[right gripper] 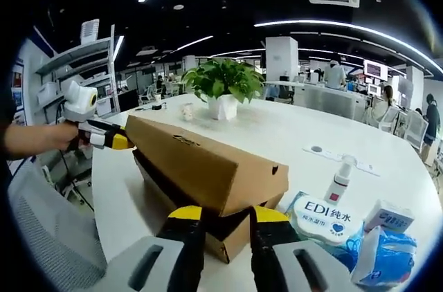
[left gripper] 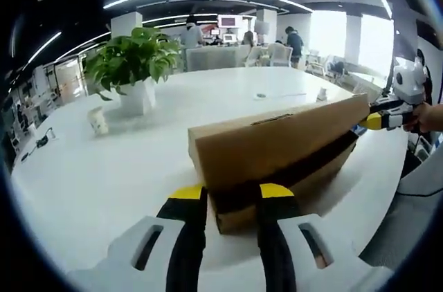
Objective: Operate the shoe box by opening the lid, removing the specified soft item, and placing it in the target area until the item is outside and the box remains undamaged.
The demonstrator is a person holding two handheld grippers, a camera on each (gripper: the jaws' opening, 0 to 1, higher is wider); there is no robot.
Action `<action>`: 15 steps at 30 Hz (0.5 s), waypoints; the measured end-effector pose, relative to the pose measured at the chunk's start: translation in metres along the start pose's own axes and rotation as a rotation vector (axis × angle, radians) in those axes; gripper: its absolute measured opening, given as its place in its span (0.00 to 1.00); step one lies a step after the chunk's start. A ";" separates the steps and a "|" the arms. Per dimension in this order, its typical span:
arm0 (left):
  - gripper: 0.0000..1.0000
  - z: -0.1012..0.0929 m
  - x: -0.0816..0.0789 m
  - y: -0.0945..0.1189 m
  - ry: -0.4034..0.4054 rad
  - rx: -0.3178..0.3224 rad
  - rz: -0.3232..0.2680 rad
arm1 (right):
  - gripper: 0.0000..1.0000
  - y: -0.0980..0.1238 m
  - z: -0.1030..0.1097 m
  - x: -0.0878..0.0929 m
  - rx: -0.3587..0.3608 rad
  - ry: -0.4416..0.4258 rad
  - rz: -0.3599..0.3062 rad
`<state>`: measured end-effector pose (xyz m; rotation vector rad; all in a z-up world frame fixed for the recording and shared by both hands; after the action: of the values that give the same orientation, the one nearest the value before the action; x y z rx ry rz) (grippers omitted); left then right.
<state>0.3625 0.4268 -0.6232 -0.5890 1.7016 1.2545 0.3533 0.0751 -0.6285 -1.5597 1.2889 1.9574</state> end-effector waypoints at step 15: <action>0.31 -0.001 0.006 -0.002 -0.059 0.012 0.044 | 0.28 -0.003 0.006 0.008 -0.007 -0.005 0.004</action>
<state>0.3609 0.4259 -0.6290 -0.5046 1.6797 1.2799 0.3493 0.0790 -0.6367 -1.5553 1.2863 1.9689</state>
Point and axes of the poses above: the point that each gripper's makers call its tool centre point, and the gripper's own axes: y roughly backward along the fingers, z roughly to its left, x roughly out of its underside, the point moved 10 cm from there along y, roughly backward along the fingers, and after that the axes turned 4 degrees about y, right-handed, at the moved point
